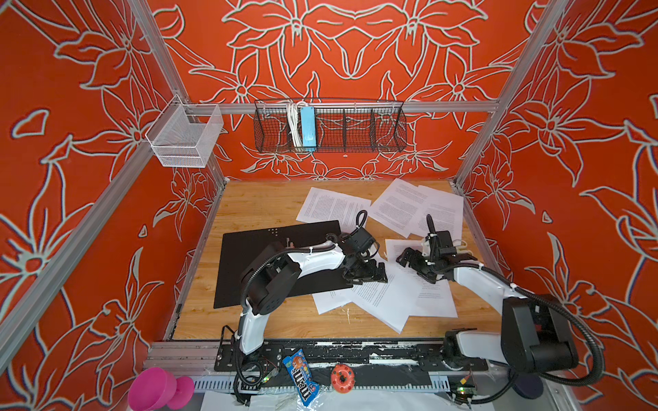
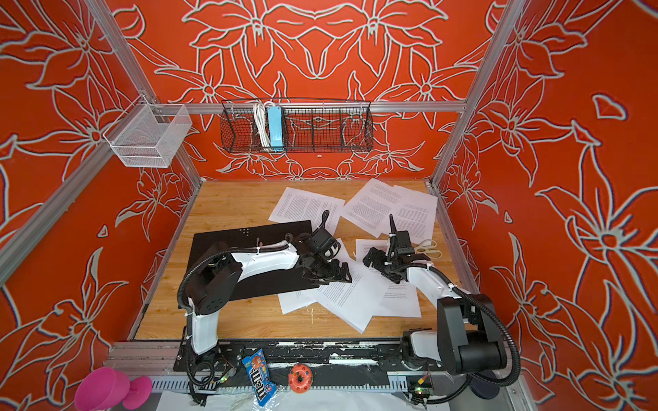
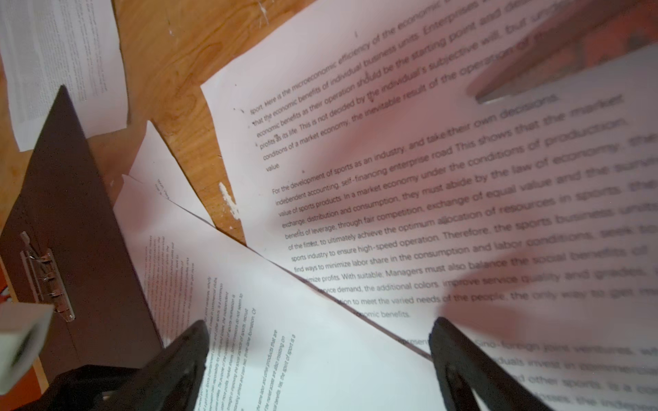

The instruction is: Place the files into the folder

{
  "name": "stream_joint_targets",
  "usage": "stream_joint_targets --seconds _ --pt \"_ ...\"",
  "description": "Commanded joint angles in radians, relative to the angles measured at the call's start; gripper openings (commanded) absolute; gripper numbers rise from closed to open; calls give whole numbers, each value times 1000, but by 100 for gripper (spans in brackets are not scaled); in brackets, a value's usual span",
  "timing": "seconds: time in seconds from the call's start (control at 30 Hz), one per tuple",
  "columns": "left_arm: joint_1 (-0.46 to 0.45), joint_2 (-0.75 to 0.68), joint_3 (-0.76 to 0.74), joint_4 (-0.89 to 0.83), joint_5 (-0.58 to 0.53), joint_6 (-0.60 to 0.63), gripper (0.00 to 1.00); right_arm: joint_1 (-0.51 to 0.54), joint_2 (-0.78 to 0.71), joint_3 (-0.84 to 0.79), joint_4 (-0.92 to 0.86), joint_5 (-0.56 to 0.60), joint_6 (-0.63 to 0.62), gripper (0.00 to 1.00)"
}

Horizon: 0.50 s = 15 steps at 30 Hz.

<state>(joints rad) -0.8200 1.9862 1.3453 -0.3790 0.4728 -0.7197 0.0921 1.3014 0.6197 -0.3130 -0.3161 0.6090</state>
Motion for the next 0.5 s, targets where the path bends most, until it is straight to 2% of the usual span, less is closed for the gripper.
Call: stream_joint_targets --seconds 0.0,0.2,0.4,0.47 --pt "2 63 46 -48 -14 22 98 -6 12 -10 -43 16 -5 98" --pt "32 139 106 -154 -96 110 98 -5 90 37 -79 -28 -41 98" --pt "47 183 123 -185 -128 177 98 11 134 60 -91 -78 -58 98" --pt "47 190 127 -191 -148 203 98 15 137 69 -84 -127 -56 98"
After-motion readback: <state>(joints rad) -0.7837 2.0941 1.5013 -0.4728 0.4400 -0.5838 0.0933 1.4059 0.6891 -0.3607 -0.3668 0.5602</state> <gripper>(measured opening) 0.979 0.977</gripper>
